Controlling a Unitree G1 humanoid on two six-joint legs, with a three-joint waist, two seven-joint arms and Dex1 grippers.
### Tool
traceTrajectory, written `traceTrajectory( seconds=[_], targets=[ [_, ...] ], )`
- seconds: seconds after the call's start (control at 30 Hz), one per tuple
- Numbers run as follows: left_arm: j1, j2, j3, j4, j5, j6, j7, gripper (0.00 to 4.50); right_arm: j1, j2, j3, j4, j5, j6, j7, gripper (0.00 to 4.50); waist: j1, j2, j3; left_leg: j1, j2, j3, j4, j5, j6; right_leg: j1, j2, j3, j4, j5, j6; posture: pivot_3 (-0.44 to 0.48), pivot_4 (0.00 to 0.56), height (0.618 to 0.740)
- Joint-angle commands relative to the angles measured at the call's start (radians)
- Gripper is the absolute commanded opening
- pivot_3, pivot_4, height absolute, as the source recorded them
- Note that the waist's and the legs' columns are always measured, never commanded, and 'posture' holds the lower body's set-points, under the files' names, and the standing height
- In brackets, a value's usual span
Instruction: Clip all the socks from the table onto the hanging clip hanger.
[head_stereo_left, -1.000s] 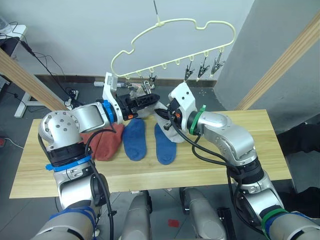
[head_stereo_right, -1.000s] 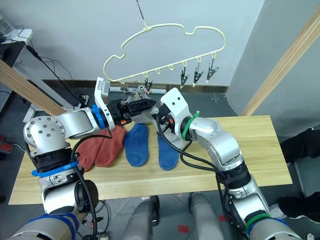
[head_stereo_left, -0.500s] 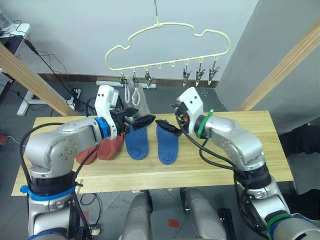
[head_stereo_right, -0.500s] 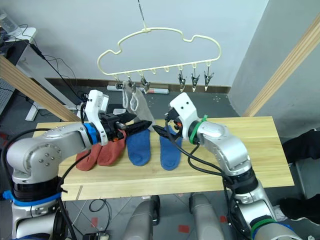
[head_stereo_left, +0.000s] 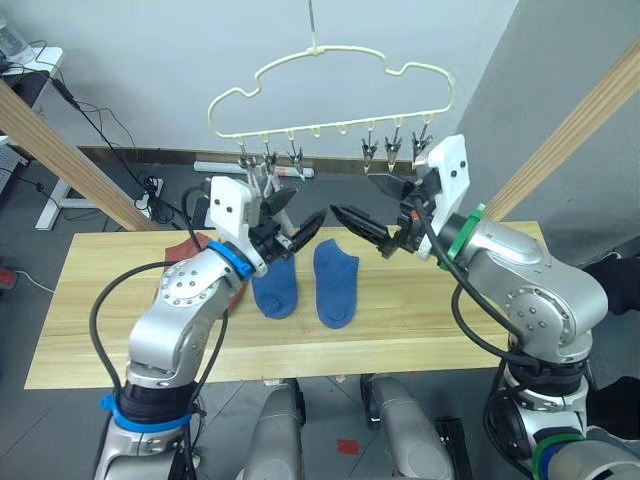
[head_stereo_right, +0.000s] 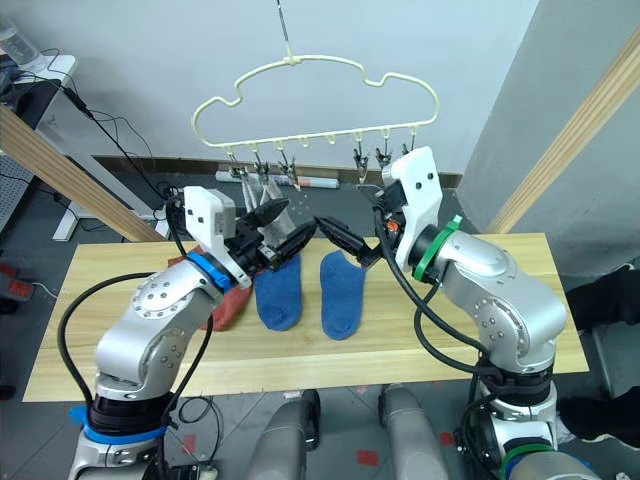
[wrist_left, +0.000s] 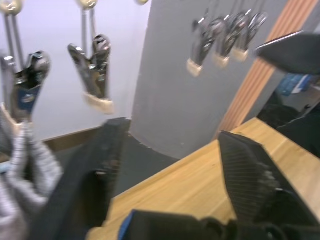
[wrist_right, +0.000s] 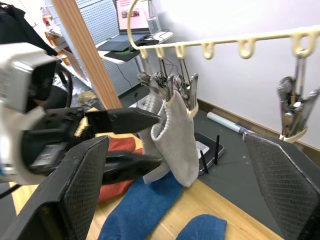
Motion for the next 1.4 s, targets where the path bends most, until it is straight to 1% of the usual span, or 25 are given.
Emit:
traceTrajectory(
  seconds=[0.03,0.17,0.2,0.23,0.27,0.63,0.73,0.83,0.87,1.17,1.27,1.33,1.37,1.4],
  targets=[
    [-0.017,-0.023,-0.016,0.022,0.058,-0.086,0.015,2.75,-0.009,-0.016,-0.023,-0.042,0.038,-0.045,0.01,4.5,0.0,0.0,0.0,0.0,0.0,0.0,0.0,0.0,0.0,0.0,0.0,0.0,0.0,0.0,0.0,-0.129,0.381,0.74],
    [-0.041,-0.058,-0.018,0.079,0.08,-0.138,0.011,2.75,-0.017,-0.034,-0.015,-0.03,0.047,-0.064,0.005,4.5,-0.002,0.0,0.0,0.0,0.0,0.0,0.0,0.0,0.0,0.0,0.002,0.0,0.0,0.0,0.0,-0.136,0.375,0.74],
    [-0.046,-0.063,-0.019,0.088,0.09,-0.147,0.014,2.41,-0.017,-0.037,-0.011,-0.03,0.05,-0.068,0.003,4.5,-0.002,0.0,0.0,0.0,0.0,0.0,0.0,0.0,0.0,0.0,0.002,0.0,0.0,0.0,0.0,-0.136,0.375,0.74],
    [-0.049,-0.066,-0.02,0.094,0.097,-0.154,0.016,2.28,-0.016,-0.039,-0.009,-0.03,0.052,-0.07,0.001,4.5,-0.003,0.0,0.0,0.0,0.0,0.0,0.0,0.0,0.0,0.0,0.002,0.0,0.0,0.0,0.0,-0.136,0.375,0.74],
    [-0.054,-0.071,-0.017,0.101,0.105,-0.155,0.027,1.97,-0.017,-0.039,-0.007,-0.029,0.054,-0.073,-0.002,4.5,-0.003,0.0,0.0,0.0,0.0,-0.001,0.0,0.0,0.0,0.0,0.003,-0.001,0.0,0.0,0.0,-0.139,0.369,0.74],
    [-0.057,-0.079,0.0,0.105,0.157,-0.209,0.054,1.97,-0.034,-0.043,0.013,-0.011,0.058,-0.096,0.004,4.5,-0.016,0.0,0.0,0.0,0.0,-0.001,0.0,0.0,0.0,0.0,0.003,-0.001,0.001,0.0,0.0,-0.134,0.356,0.74],
    [-0.036,-0.091,0.011,0.076,0.151,-0.209,0.07,2.55,-0.042,-0.045,0.024,-0.001,0.056,-0.107,0.011,4.5,-0.016,0.0,0.0,0.0,0.0,-0.001,0.0,0.0,0.0,0.0,0.003,-0.001,0.0,0.0,0.0,-0.135,0.357,0.74],
    [-0.039,-0.104,0.011,0.073,0.159,-0.198,0.097,3.38,-0.054,-0.043,0.033,0.011,0.056,-0.119,0.016,4.5,-0.017,0.0,0.0,0.0,0.001,-0.001,0.0,0.0,0.0,0.0,0.003,-0.001,0.001,0.0,0.0,-0.133,0.355,0.74],
    [-0.045,-0.11,0.012,0.077,0.157,-0.195,0.104,3.58,-0.058,-0.044,0.035,0.016,0.057,-0.122,0.019,4.5,-0.017,0.0,0.0,0.0,0.001,-0.001,0.0,0.0,0.0,0.0,0.003,-0.001,0.001,0.0,0.0,-0.133,0.355,0.74],
    [-0.061,-0.137,0.023,0.107,0.163,-0.204,0.14,3.58,-0.086,-0.06,0.051,0.048,0.057,-0.147,0.05,4.5,-0.017,0.0,0.0,0.0,0.0,-0.001,0.0,0.0,0.0,0.0,0.003,-0.001,0.001,0.0,0.0,-0.141,0.356,0.74],
    [-0.058,-0.141,0.025,0.1,0.161,-0.202,0.143,3.02,-0.09,-0.063,0.053,0.053,0.06,-0.152,0.053,4.5,-0.017,0.0,0.0,0.0,0.0,-0.001,0.0,0.0,0.0,0.0,0.003,-0.001,0.001,0.0,0.0,-0.14,0.356,0.74],
    [-0.061,-0.142,0.026,0.102,0.161,-0.199,0.144,2.4,-0.091,-0.063,0.054,0.054,0.062,-0.153,0.051,4.5,-0.017,0.0,0.0,0.0,0.0,-0.001,0.001,0.0,0.0,0.0,0.003,-0.001,0.001,0.0,0.0,-0.139,0.355,0.74],
    [-0.068,-0.142,0.027,0.111,0.163,-0.199,0.147,2.2,-0.094,-0.061,0.054,0.055,0.064,-0.152,0.048,4.5,-0.017,0.0,0.0,0.0,0.0,-0.001,0.001,0.0,0.0,0.0,0.003,-0.001,0.001,0.0,0.0,-0.139,0.355,0.74],
    [-0.073,-0.142,0.028,0.118,0.165,-0.199,0.15,2.2,-0.096,-0.059,0.053,0.056,0.065,-0.151,0.046,4.5,-0.017,0.0,0.0,0.0,0.0,-0.001,0.001,0.0,0.0,0.0,0.003,-0.001,0.001,0.0,0.0,-0.139,0.355,0.74]
  ],
)
